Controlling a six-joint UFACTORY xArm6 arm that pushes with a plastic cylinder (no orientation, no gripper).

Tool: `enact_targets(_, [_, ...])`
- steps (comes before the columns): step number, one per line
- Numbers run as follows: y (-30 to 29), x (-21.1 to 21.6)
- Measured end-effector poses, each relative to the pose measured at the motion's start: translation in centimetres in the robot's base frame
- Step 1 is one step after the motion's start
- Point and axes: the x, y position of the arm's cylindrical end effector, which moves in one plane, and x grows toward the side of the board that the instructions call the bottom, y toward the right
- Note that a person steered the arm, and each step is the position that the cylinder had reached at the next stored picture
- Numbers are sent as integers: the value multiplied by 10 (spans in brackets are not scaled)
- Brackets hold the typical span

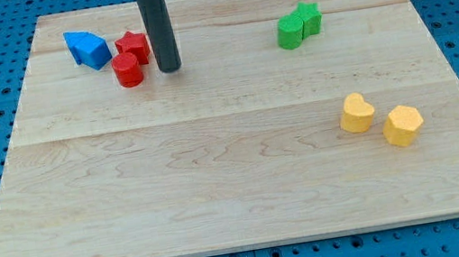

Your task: Move your arm towards the center left

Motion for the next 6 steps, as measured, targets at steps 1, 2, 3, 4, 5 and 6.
enact_targets(1, [-9, 43])
enact_targets(2, [-60, 67])
enact_targets(3, [-73, 44])
enact_targets(4, [-87, 18])
enact_targets(5, [-88, 18])
enact_targets(6, [-111, 15])
